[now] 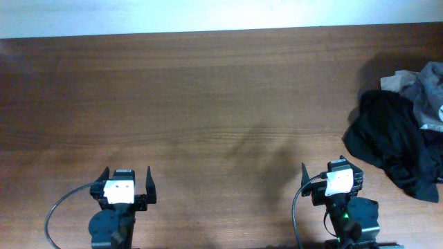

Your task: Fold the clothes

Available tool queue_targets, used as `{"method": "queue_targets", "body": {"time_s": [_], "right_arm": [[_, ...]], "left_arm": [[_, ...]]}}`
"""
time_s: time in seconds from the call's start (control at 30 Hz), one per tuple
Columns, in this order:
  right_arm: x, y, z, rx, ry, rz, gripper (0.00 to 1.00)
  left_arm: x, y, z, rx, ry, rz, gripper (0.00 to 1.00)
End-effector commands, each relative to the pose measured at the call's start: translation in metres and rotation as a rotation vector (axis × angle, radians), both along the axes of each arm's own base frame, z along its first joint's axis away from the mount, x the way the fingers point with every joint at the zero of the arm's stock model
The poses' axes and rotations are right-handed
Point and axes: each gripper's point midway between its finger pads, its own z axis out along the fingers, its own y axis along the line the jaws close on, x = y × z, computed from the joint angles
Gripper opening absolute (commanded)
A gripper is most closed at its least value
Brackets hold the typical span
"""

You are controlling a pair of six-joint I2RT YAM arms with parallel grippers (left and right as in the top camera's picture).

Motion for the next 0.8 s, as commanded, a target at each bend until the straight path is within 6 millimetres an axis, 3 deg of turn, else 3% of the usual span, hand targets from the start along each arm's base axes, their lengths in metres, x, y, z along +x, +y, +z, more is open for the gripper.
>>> {"method": "queue_targets", "body": {"time_s": [0.0,0.27,0.4,0.47,0.57,0.77], "right_arm": [[0.000,-0.001,-0.001,0.009,-0.002,-0.007,0.99],[0.000,0.000,-0.001,0.011,-0.003,-0.001,0.99],[-0.002,0.023,0.003,0.050,-0.016,0.128,0.99],[-0.006,0.046,0.012,0.087,-0.045,0.260,0.99],[-0.011,0.064,0.028,0.149,-0.093,0.367,0.99],[-0.009,0.049,0.075,0.291,-0.161,0.245,0.99]], "left_arm": [[0.000,-0.002,-0.002,-0.014,-0.001,-0.009,0.99],[0.000,-0.002,-0.002,-0.014,-0.001,-0.009,1.00],[0.000,-0.002,-0.002,-0.015,-0.001,-0.009,0.99],[0.000,-0.002,-0.002,-0.014,-0.001,-0.009,1.00],[0.000,-0.002,-0.002,-0.015,-0.001,-0.009,0.99],[0.000,-0.002,-0.002,-0.014,-0.001,-0.009,0.99]]}}
